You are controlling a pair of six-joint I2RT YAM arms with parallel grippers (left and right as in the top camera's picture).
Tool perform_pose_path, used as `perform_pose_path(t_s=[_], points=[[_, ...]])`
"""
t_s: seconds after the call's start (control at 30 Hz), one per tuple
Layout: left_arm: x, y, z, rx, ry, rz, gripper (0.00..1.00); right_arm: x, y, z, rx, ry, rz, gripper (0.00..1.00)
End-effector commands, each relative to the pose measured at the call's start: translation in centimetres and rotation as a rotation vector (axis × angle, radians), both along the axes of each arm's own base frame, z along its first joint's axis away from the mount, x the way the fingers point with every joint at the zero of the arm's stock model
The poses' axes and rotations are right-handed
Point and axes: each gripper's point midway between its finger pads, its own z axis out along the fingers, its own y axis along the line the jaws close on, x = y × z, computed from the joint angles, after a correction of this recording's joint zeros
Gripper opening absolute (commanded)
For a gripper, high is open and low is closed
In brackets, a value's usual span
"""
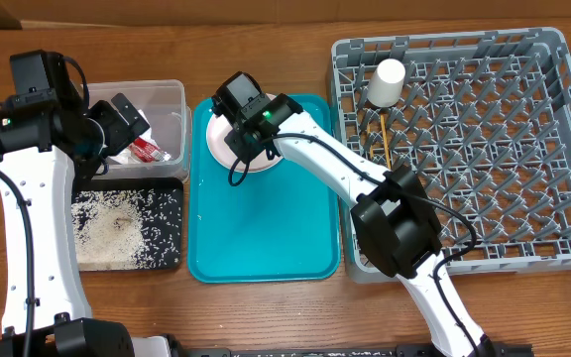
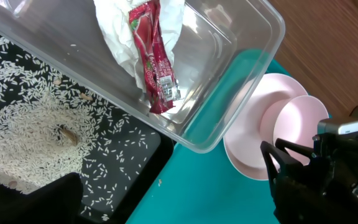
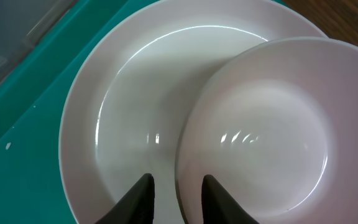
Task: Sort waste into correct bins and load items into the dishwasher
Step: 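Lower the right gripper and grip the pink bowl's rim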
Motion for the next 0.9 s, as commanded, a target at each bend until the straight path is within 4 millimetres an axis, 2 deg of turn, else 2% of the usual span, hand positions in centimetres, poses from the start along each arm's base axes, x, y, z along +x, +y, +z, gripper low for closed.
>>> perform_pose_path(t_s=[0.0,0.2,0.3,0.87], points=[[0.07,-0.06,1.07,0.004,-0.031,0.007,1.00,-0.35,0.01,-0.32,-0.005,0.012,0.006,0.27],[0.07,-0.06,1.07,0.004,-0.031,0.007,1.00,-0.48,-0.09,-0.42,-0.009,0.018,0.005,0.23],[0.07,-0.06,1.07,0.004,-0.031,0.007,1.00,-0.49,-0.10,-0.41,-0.010,0.019,0.005,0.18],[0.07,-0.06,1.07,0.004,-0.031,0.007,1.00,-0.65,-0.24,-0.50,-0.016,0.026,0.005,0.17]])
